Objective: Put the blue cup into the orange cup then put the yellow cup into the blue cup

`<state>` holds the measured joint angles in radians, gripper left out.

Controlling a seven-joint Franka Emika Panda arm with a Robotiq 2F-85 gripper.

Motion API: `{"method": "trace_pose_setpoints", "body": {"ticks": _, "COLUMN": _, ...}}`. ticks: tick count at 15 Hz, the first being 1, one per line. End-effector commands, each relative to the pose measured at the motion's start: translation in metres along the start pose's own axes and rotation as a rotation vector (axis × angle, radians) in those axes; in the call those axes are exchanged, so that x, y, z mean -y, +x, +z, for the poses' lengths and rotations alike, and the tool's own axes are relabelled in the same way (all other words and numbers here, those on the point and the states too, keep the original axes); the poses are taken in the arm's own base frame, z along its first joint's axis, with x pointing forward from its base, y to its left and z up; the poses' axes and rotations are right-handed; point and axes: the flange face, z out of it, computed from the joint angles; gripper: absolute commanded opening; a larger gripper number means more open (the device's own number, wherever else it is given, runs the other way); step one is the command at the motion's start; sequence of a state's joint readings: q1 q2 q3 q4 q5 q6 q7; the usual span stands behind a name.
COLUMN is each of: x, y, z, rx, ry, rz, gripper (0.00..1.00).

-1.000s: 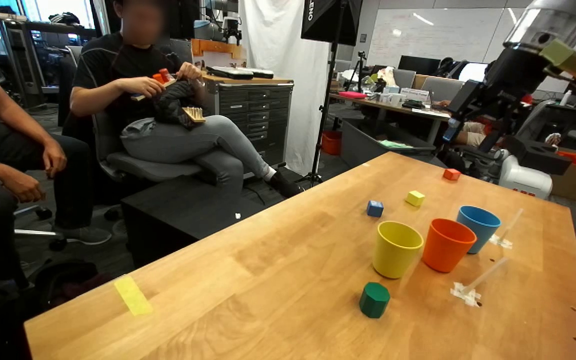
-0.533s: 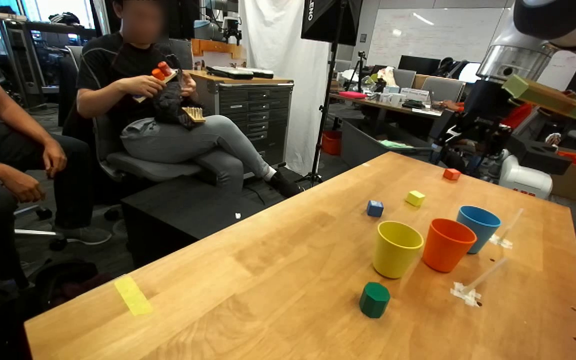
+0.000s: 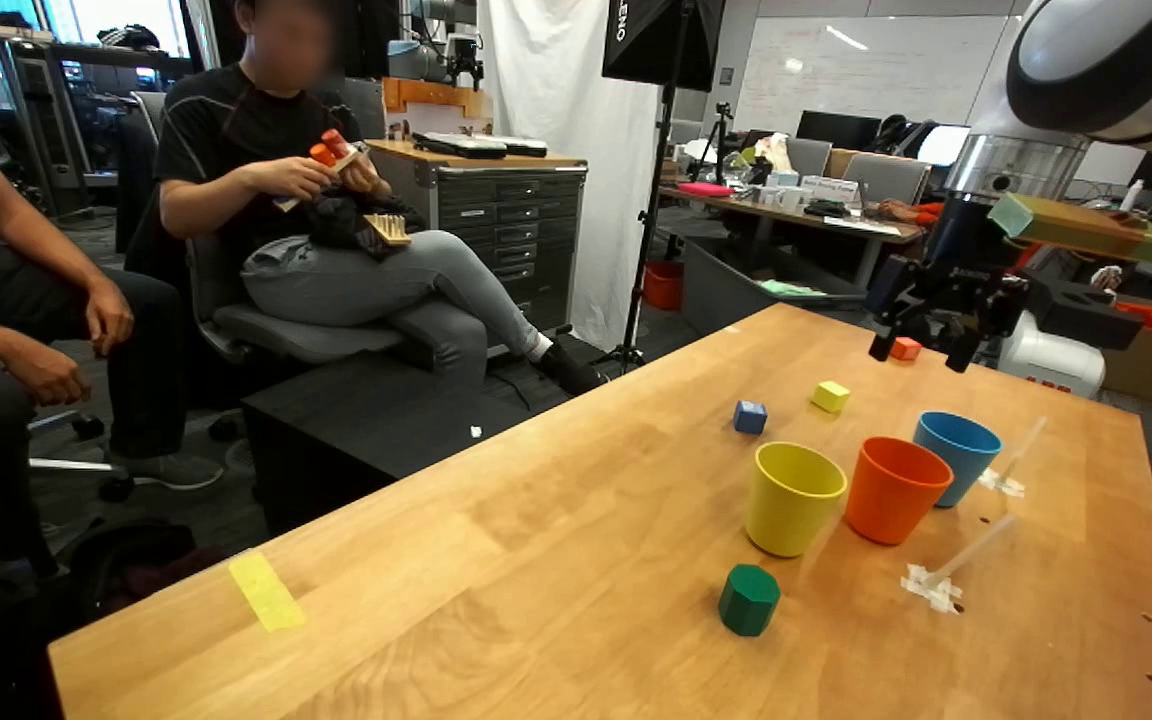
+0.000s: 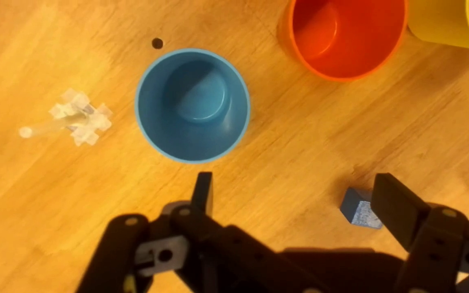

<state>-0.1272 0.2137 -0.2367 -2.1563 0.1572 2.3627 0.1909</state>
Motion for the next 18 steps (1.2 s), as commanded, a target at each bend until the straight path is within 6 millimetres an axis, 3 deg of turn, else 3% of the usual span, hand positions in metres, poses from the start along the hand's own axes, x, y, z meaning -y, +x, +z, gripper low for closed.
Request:
{"method": "trace_pose_setpoints", "body": {"ticks": 1, "x": 0.000, "y": 0.003, "z": 0.009, "rx": 0.005, "ry": -0.030, "rz": 0.010, "gripper": 1.00}}
{"method": "trace_pose_setpoints", "body": {"ticks": 16, "x": -0.009, "y": -0.006, "z": 0.056, "rx": 0.074, "ry": -0.099, "rz": 0.018, "gripper": 1.00}}
{"method": "trace_pose_setpoints", "body": {"ticks": 18, "x": -0.010, "y": -0.005, "z": 0.059, "rx": 0.081, "ry": -0.103, "rz": 0.021, "gripper": 0.84}}
